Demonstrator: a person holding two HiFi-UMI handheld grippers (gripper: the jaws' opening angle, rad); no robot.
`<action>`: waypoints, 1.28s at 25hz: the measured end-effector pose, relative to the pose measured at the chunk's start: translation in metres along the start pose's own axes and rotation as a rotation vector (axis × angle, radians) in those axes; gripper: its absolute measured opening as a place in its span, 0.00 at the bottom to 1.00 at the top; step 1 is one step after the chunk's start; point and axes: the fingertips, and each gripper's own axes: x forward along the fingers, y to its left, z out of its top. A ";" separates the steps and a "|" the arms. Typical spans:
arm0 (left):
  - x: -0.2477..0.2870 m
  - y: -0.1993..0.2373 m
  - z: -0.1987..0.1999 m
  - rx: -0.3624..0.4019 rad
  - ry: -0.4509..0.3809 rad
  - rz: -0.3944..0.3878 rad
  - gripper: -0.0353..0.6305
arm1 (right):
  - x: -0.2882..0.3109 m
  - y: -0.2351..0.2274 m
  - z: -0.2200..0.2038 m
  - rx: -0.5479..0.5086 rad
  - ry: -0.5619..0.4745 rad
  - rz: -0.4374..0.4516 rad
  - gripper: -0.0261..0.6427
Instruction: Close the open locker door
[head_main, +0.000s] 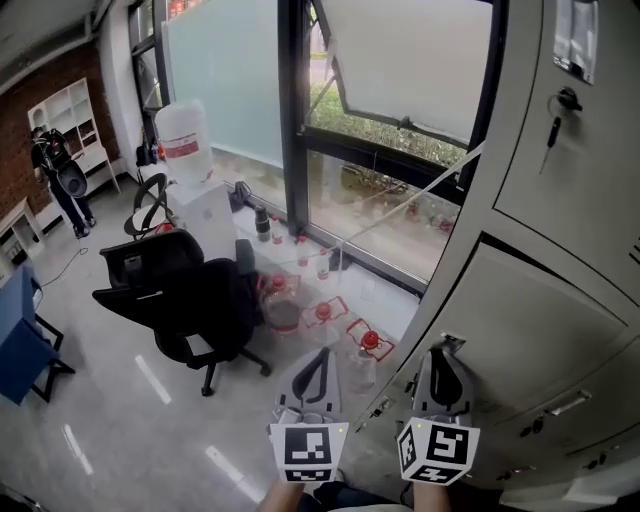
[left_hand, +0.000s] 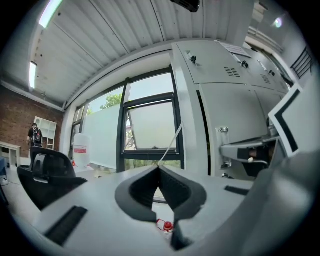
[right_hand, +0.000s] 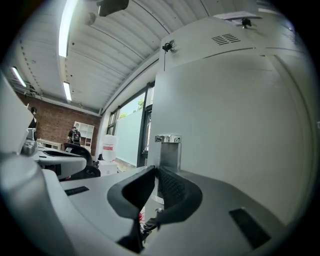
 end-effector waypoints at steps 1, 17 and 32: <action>0.003 -0.001 0.000 -0.003 -0.002 -0.015 0.05 | 0.001 -0.001 0.000 0.001 0.003 -0.011 0.10; 0.044 0.006 0.012 0.021 -0.017 -0.303 0.05 | 0.008 -0.008 0.000 0.025 0.033 -0.284 0.10; 0.068 -0.004 0.014 0.010 -0.024 -0.425 0.05 | 0.024 -0.021 -0.001 0.029 0.052 -0.379 0.10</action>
